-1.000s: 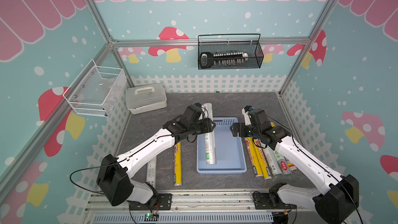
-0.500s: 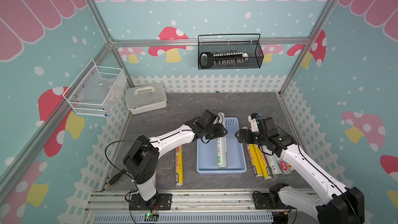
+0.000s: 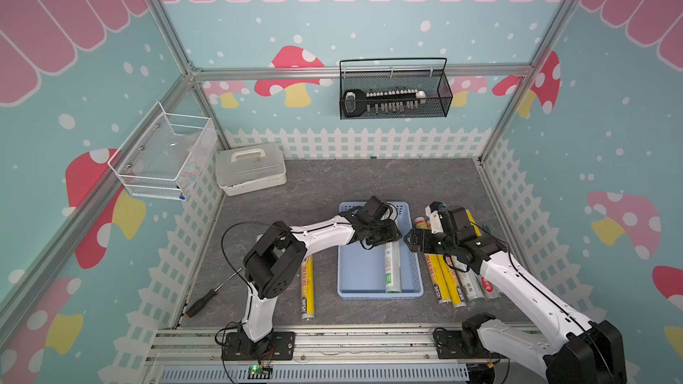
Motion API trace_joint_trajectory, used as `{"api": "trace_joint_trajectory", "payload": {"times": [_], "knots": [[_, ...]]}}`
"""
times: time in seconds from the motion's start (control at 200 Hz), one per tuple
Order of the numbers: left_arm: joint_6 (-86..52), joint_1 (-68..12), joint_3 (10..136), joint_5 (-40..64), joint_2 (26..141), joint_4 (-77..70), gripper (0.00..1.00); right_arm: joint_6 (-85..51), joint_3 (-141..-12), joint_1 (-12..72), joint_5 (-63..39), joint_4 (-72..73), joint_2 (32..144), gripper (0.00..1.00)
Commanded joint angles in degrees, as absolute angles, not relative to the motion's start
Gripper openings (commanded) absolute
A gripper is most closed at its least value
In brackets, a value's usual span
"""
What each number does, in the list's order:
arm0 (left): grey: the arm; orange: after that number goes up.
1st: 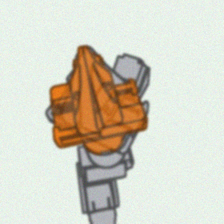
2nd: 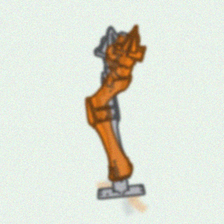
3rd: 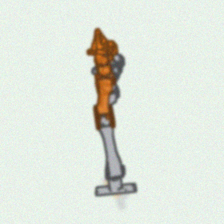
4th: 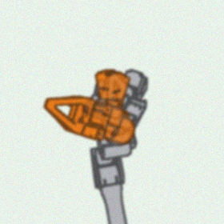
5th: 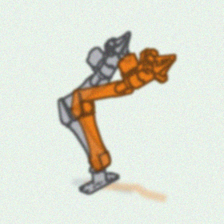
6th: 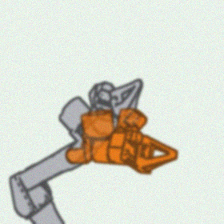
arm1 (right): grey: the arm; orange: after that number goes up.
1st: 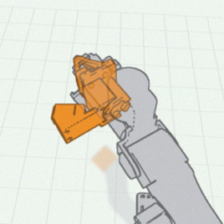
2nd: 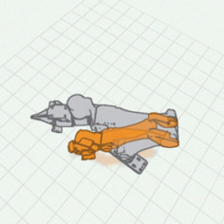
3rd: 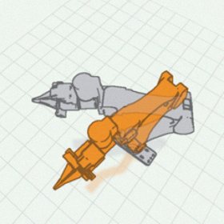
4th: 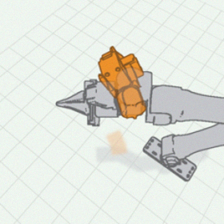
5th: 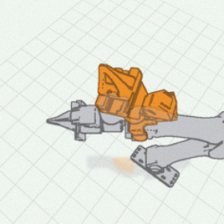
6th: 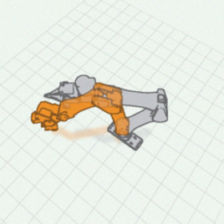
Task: Put the plastic wrap into the basket
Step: Place the plastic wrap in the basket.
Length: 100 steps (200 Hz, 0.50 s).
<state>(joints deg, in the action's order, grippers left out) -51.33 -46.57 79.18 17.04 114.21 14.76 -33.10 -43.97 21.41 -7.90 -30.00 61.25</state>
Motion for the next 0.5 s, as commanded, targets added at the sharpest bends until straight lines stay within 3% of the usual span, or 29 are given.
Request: {"api": "trace_joint_trajectory", "payload": {"times": [0.0, 0.295, 0.39, 0.495], "knots": [[-53.7, -46.8, 82.2, 18.9, 115.5, 10.8, 0.16, -34.3, -42.4, 21.3, -6.9, -30.0, 60.2, 0.99], [-56.2, -46.9, 83.0, 21.6, 119.5, 8.0, 0.30, -35.2, -40.5, 21.3, -5.7, -30.0, 58.7, 0.99], [-56.9, -46.9, 82.7, 21.1, 119.9, 7.7, 0.43, -35.3, -40.4, 21.3, -5.7, -30.0, 58.5, 0.99], [-57.4, -46.9, 83.0, 21.8, 120.6, 7.5, 0.47, -35.6, -40.2, 21.3, -5.6, -30.0, 58.4, 0.99]]}}
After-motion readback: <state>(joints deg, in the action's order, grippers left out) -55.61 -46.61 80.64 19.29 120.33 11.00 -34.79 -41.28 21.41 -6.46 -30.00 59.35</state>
